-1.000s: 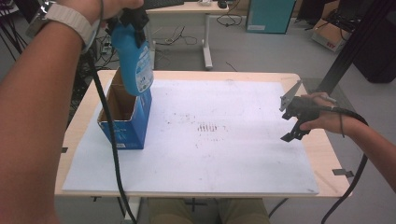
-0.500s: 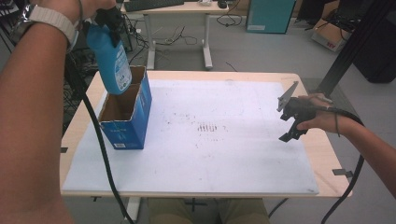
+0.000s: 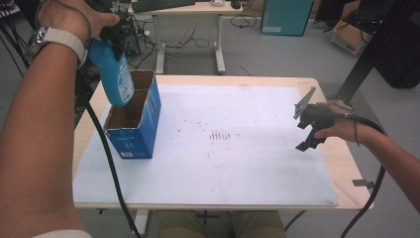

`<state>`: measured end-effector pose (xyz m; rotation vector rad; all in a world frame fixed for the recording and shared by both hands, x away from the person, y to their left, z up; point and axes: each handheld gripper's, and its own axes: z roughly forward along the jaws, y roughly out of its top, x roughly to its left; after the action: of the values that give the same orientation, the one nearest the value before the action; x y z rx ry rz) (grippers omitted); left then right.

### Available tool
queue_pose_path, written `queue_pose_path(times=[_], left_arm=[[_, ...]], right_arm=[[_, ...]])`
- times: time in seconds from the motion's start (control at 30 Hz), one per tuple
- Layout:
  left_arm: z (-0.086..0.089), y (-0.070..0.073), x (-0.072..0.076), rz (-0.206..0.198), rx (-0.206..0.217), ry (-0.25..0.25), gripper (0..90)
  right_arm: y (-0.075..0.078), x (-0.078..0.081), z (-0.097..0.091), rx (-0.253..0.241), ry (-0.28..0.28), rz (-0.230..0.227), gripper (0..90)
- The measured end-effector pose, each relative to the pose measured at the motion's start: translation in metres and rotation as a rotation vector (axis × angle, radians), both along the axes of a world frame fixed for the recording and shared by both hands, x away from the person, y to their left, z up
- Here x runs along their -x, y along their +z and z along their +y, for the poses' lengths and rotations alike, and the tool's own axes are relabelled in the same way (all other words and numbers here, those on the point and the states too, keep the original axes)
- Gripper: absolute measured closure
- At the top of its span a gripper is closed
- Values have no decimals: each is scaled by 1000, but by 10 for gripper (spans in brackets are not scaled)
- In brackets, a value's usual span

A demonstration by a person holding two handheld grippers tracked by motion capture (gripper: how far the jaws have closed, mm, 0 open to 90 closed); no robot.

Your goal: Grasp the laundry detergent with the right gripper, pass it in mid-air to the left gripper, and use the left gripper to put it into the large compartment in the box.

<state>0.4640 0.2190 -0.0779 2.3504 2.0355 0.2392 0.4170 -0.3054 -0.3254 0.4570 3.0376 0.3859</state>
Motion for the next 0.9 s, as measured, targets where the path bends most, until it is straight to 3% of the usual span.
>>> queue_pose_path(times=[0.07,0.13,0.9], left_arm=[[2,-6,-1,-1,-1,3,376],[3,-12,-2,-8,-6,4,376],[11,-58,-3,-3,5,-2,376]], right_arm=[[-2,1,-1,-12,-8,-19,96],[-1,0,-1,-1,-4,5,96],[-7,-1,-5,-6,-17,-2,87]])
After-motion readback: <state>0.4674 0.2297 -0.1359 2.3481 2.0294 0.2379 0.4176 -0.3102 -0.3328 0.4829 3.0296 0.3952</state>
